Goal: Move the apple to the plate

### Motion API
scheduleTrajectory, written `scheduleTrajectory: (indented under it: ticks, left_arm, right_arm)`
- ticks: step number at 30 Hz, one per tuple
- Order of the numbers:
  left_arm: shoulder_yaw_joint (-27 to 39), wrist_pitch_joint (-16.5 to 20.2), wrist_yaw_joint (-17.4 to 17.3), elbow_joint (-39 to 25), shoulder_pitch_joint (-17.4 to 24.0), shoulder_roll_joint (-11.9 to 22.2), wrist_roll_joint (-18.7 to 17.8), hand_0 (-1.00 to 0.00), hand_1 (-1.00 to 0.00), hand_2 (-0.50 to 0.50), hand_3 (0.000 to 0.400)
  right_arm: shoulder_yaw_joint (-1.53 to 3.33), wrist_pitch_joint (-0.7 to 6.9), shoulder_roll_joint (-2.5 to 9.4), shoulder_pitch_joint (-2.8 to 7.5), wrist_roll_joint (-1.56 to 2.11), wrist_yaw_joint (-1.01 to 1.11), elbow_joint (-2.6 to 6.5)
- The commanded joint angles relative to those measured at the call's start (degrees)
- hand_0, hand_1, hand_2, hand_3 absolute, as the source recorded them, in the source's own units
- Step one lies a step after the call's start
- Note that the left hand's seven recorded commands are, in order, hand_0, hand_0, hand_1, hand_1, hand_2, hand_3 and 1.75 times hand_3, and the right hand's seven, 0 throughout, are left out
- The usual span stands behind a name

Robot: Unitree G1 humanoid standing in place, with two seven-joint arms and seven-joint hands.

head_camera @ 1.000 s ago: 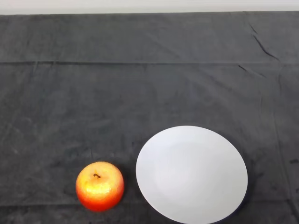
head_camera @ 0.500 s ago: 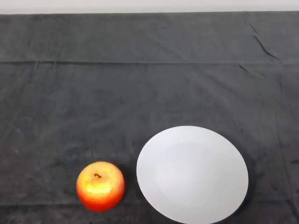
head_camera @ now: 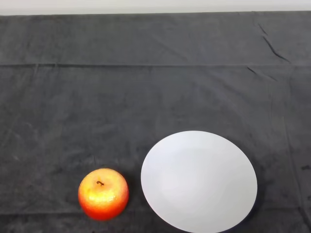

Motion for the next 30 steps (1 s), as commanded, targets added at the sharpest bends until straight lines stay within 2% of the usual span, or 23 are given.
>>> scheduleTrajectory:
  ticks: [1, 7, 15, 22, 30]
  left_arm:
    - [-1.1, 1.5, 0.4, -2.5, 1.3, -0.7, 0.2, 0.0, 0.0, 0.0, 0.0]
    - [-2.2, 5.4, -1.2, -5.1, 3.0, -0.1, -0.3, 0.0, 0.0, 0.0, 0.0]
    - [-3.3, 9.3, -5.4, -7.3, 5.7, 1.4, -0.9, 0.0, 0.0, 0.0, 0.0]
    - [-4.1, 10.2, -9.7, -7.9, 7.7, 2.7, -0.8, 0.0, 0.0, 0.0, 0.0]
    - [-4.7, 9.2, -15.0, -7.5, 9.5, 4.3, -0.2, 0.0, 0.0, 0.0, 0.0]
  right_arm:
    - [-0.62, 0.04, -0.57, 1.0, 1.51, -0.06, -1.03]
    - [-0.6, 0.04, -0.51, 1.04, 1.51, -0.1, -1.15]
    - [-0.57, 0.05, -0.46, 1.09, 1.51, -0.15, -1.28]
    - [-0.56, 0.05, -0.42, 1.13, 1.52, -0.19, -1.38]
    - [-0.54, 0.06, -0.38, 1.16, 1.53, -0.23, -1.46]
